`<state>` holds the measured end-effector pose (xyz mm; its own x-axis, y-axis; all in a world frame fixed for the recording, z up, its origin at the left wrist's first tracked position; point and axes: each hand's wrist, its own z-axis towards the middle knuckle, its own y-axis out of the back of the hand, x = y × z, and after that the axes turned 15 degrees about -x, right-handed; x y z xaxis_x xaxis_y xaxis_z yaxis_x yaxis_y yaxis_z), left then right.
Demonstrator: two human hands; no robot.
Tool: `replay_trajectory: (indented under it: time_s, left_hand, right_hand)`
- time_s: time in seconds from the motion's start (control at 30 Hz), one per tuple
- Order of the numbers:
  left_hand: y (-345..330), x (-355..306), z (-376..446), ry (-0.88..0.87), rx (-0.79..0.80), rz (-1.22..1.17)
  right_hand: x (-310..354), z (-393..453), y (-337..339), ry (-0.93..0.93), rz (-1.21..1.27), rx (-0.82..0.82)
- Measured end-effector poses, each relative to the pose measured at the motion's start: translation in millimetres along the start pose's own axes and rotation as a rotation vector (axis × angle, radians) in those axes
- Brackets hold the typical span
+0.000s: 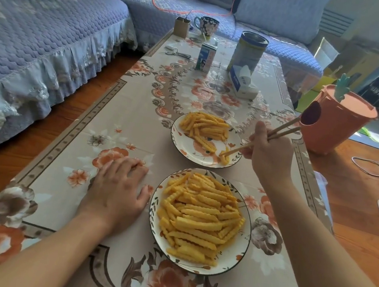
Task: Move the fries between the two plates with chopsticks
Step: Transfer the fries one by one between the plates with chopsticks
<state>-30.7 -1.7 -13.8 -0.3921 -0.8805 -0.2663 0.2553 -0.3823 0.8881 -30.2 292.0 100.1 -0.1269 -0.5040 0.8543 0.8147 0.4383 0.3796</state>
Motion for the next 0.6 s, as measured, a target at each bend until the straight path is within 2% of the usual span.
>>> replay_trajectory:
  time_s: [0.13, 0.23, 0.4, 0.6]
  left_hand:
    - [0.5, -0.1, -0.9, 0.003, 0.006, 0.007]
    - [0.9, -0.9, 0.0, 0.005, 0.015, 0.006]
    - [1.1, -1.2, -0.9, 0.006, 0.023, 0.012]
    - [0.7, -1.2, -0.6, 0.005, 0.022, 0.014]
  right_hand:
    - [9.8, -0.7, 27.0, -0.117, 0.214, 0.019]
    - [27.8, 2.8, 51.9, -0.094, 0.300, 0.097]
    - [40.2, 2.1, 64.3, 0.002, 0.130, 0.322]
    - [29.2, -4.0, 59.0, -0.059, 0.093, 0.348]
